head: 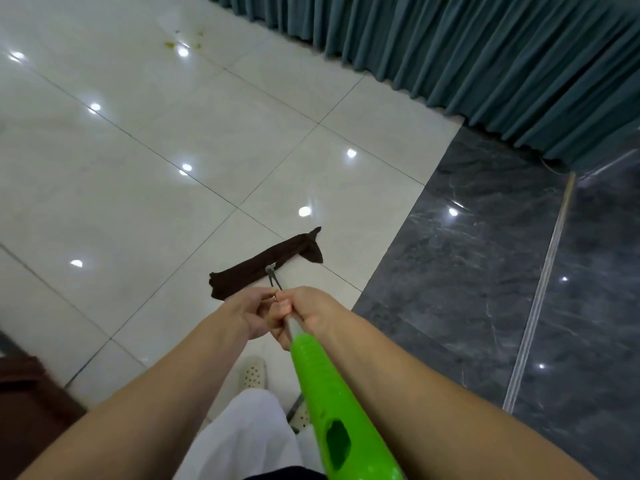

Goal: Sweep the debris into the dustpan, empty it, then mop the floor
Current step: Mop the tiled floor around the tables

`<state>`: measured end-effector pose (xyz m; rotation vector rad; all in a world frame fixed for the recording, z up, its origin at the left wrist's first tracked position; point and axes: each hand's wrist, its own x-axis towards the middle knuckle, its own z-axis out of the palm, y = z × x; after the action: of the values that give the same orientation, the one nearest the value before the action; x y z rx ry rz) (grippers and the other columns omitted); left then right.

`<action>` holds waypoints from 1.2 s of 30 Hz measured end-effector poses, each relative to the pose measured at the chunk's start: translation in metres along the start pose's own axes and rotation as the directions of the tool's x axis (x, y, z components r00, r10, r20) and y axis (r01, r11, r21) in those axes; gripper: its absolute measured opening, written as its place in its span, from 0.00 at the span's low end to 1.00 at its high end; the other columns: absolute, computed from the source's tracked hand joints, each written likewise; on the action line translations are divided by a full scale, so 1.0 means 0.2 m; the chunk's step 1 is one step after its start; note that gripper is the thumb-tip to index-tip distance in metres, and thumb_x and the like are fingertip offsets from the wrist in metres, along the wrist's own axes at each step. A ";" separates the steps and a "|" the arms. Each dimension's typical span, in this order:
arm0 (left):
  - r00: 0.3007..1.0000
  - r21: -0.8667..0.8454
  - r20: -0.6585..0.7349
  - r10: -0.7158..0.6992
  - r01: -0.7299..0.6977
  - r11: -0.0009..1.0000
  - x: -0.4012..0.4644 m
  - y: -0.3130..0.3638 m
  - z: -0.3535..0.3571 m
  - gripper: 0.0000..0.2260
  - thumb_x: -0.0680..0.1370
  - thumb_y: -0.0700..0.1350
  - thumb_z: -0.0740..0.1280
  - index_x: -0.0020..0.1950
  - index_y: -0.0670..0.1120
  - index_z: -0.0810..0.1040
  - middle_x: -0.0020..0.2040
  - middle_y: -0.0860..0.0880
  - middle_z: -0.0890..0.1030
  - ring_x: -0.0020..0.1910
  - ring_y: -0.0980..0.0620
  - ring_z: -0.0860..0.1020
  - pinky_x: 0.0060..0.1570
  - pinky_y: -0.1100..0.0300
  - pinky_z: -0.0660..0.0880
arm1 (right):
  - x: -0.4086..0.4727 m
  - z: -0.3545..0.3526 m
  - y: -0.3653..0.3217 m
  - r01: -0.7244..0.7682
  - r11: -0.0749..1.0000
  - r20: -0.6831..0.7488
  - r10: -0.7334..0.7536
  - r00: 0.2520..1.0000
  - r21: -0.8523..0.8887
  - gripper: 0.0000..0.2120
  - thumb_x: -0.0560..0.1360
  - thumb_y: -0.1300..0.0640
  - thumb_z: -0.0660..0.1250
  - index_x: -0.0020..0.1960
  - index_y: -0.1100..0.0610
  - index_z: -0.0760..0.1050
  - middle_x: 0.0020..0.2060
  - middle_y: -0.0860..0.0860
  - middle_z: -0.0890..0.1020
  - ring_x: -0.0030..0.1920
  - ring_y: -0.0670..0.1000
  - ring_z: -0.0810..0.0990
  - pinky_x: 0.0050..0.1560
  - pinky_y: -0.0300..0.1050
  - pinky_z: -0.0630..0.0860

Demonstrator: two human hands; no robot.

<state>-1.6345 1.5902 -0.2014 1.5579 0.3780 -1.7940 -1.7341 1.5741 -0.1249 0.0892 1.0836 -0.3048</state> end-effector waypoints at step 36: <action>0.997 -0.286 -0.053 0.064 -0.077 0.955 0.37 0.98 -0.80 0.15 0.82 0.37 0.54 0.39 0.35 0.73 0.22 0.43 0.79 0.19 0.52 0.79 0.20 0.63 0.77 | 0.93 0.92 -0.01 -0.250 0.884 -0.097 0.231 0.968 -0.395 0.13 0.80 0.64 0.55 0.45 0.46 0.65 0.26 0.50 0.69 0.13 0.43 0.62 0.13 0.29 0.58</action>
<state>-1.3854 1.5322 -0.2632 1.3885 0.5703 -1.5733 -1.4967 1.4942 -0.2019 -0.1412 1.1497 0.1521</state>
